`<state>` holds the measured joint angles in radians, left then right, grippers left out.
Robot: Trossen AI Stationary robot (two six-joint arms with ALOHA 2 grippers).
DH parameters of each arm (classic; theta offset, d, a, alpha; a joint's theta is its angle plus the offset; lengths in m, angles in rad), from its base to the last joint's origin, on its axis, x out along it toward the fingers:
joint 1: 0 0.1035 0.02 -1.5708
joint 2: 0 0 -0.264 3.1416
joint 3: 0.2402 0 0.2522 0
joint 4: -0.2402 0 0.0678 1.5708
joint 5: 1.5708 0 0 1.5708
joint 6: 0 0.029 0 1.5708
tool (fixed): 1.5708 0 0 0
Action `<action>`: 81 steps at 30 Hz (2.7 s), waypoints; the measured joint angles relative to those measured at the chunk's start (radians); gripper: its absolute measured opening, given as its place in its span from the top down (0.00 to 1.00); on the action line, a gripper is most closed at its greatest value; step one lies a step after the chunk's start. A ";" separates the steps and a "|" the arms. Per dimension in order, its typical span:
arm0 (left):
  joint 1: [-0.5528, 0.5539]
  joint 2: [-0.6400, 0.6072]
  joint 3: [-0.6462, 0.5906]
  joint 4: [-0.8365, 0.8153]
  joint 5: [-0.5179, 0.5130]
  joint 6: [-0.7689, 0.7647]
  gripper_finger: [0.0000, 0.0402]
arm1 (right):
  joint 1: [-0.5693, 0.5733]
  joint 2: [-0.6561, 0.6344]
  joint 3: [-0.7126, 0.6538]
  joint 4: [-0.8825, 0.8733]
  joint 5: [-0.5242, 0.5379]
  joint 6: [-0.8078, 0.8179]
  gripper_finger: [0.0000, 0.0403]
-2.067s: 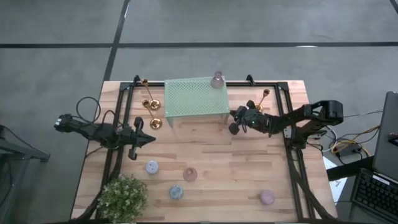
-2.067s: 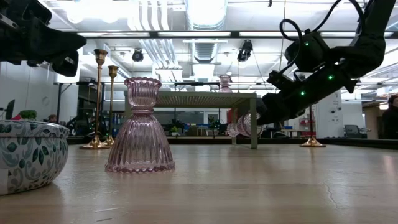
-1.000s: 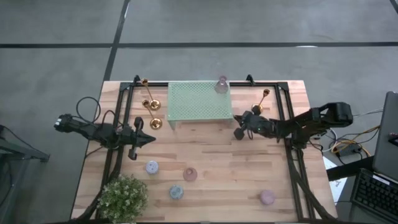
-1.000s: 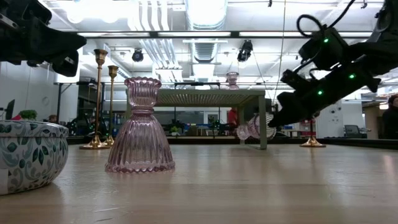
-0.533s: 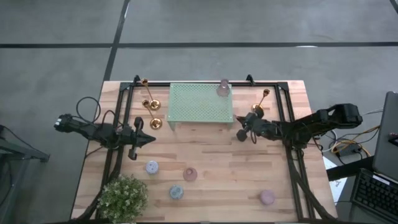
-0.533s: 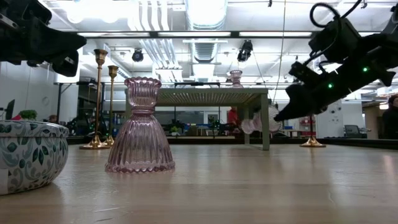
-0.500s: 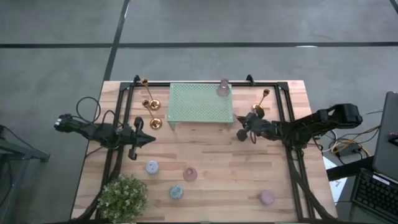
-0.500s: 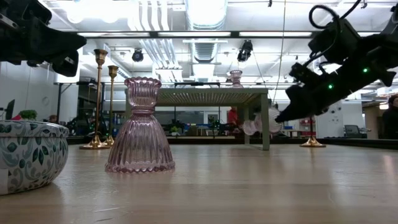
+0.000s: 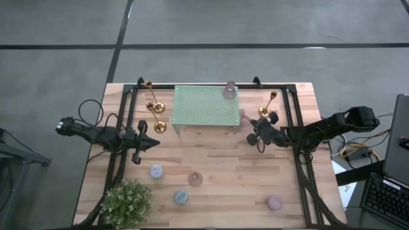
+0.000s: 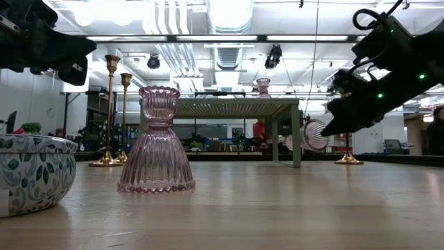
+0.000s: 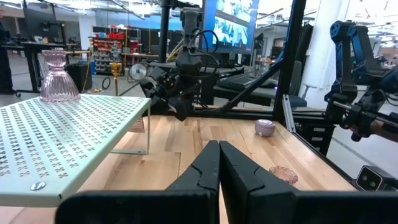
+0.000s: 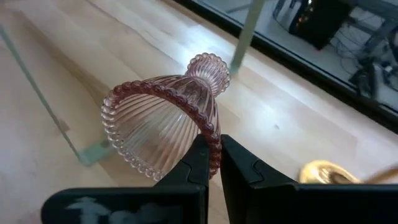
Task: Pick & Place candle stick holders
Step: Put the top glass candle holder on the shelf aligned with the other glass candle holder
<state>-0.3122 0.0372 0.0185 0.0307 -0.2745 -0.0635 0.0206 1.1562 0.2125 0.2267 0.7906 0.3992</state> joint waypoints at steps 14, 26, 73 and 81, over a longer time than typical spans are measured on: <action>0.000 0.000 0.000 0.000 0.000 0.000 0.98 | 0.266 -0.100 0.122 -0.472 -0.003 0.309 0.97; 0.000 0.000 0.000 0.000 0.000 0.000 0.98 | 0.459 -0.100 0.214 -0.530 -0.068 0.361 0.97; 0.000 0.000 -0.002 0.027 -0.003 -0.156 0.98 | 0.418 -0.011 0.285 -0.429 -0.108 0.391 0.97; 0.000 0.000 -0.002 0.057 -0.002 -0.157 0.98 | 0.418 0.026 0.285 -0.431 -0.053 0.405 0.97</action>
<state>-0.3119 0.0375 0.0162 0.0879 -0.2767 -0.2205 0.4381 1.1823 0.4973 -0.2043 0.7379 0.8043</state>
